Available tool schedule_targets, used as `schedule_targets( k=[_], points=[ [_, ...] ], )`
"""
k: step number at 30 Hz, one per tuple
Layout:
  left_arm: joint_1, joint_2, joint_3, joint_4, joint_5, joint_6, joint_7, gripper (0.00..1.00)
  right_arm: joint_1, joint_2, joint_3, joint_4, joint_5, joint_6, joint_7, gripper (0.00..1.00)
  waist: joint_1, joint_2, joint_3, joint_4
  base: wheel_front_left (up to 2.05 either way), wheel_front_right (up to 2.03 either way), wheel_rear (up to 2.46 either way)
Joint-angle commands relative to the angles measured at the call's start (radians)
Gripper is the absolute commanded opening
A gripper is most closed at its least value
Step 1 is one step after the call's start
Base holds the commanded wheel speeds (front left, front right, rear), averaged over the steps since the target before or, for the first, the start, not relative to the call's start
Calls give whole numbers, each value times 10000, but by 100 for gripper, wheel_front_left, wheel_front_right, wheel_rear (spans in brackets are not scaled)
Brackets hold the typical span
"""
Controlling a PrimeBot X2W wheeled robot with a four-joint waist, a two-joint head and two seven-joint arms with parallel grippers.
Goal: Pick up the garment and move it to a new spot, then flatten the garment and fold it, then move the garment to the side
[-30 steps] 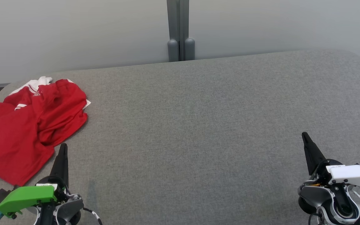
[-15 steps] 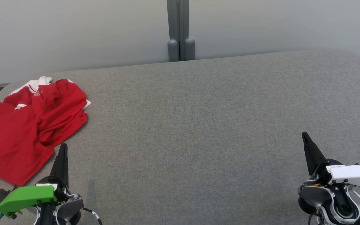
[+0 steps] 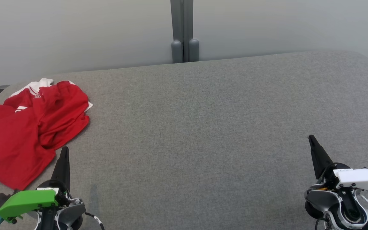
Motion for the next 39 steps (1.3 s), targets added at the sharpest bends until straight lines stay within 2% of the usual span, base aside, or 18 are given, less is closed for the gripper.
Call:
schedule_targets(
  k=[1, 38, 39],
  points=[
    [-133, 73, 19, -16, -32, -64, 31, 0, -53, -38, -6, -37, 70, 4, 28, 0, 0, 0, 0, 0, 0, 0, 0],
    [-133, 73, 19, -15, -32, -65, 29, 0, -54, -38, -6, -37, 70, 4, 28, 0, 0, 0, 0, 0, 0, 0, 0],
    [11, -8, -4, 27, 1, 4, -4, 100, 13, 8, 1, 30, -7, 0, -2, 100, 0, 0, 0, 0, 0, 0, 0]
  ],
)
